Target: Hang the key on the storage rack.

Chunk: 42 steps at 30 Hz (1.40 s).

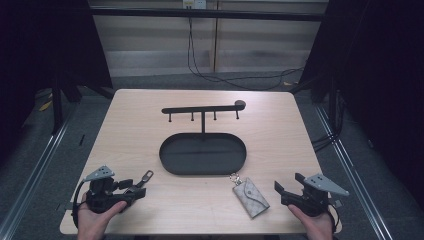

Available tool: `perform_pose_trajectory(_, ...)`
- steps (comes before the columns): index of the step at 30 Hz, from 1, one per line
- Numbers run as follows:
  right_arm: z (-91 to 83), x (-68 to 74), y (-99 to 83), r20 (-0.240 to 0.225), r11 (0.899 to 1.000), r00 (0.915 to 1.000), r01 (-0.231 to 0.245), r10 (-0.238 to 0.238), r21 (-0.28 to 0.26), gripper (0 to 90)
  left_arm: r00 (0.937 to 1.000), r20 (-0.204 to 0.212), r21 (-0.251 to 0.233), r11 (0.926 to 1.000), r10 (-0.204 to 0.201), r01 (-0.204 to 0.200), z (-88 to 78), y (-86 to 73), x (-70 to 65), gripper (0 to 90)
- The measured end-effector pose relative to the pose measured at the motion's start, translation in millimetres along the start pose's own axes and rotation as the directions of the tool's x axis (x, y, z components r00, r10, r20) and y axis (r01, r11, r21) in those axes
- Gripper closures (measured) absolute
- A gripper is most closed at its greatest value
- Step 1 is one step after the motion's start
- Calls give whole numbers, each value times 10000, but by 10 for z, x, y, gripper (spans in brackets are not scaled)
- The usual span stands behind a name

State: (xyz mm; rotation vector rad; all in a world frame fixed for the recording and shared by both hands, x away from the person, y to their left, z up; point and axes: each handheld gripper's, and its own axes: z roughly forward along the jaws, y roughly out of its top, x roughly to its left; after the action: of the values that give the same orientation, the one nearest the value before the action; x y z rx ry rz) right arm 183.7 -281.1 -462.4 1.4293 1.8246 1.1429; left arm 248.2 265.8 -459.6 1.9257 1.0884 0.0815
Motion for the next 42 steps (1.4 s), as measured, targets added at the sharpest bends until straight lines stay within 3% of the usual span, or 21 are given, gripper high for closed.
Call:
perform_pose_trajectory(3,-6,-5,-7,-30,10000,10000,3,-4,-41,168,10000,14,44,10000,46,-46,7,3,-5,300)
perform_pose_trajectory(7,-4,-31,-1,-1,9994,9994,-346,346,-50,158,9996,21,-324,9991,-267,267,-4,-4,3,343)
perform_pose_trajectory(9,-15,-68,3,-392,9973,9965,-733,733,6,174,9995,75,-321,9990,-305,307,-3,-2,2,359)
perform_pose_trajectory(11,-17,-80,3,-341,9968,9962,-802,801,-20,173,9997,96,-298,9993,-231,234,-3,0,1,362)
perform_pose_trajectory(17,-12,-77,3,-454,9965,9955,-832,836,113,174,9975,478,-132,9986,-515,522,-11,30,17,365)
perform_pose_trajectory(19,-7,-87,6,-501,9958,9946,-905,912,164,174,9986,391,-121,9993,-342,347,-23,42,0,402)
perform_pose_trajectory(21,3,-80,7,-484,9960,9950,-859,869,231,178,9997,-51,12,9997,-230,230,-46,53,-24,456)
perform_pose_trajectory(26,9,-69,11,-577,9960,9948,-825,843,334,183,9989,-458,423,9990,-103,123,-62,133,-31,495)
perform_pose_trajectory(31,19,-62,14,-629,9964,9951,-740,765,403,183,9989,-371,1090,9935,-281,320,-39,184,-29,520)
perform_pose_trajectory(32,20,-59,14,-627,9965,9952,-729,754,409,183,9981,-547,1321,9907,-266,336,-32,205,-37,521)
perform_pose_trajectory(42,40,-53,14,-672,9957,9950,-704,744,596,183,9981,-612,1862,9824,-66,179,-5,404,-23,501)
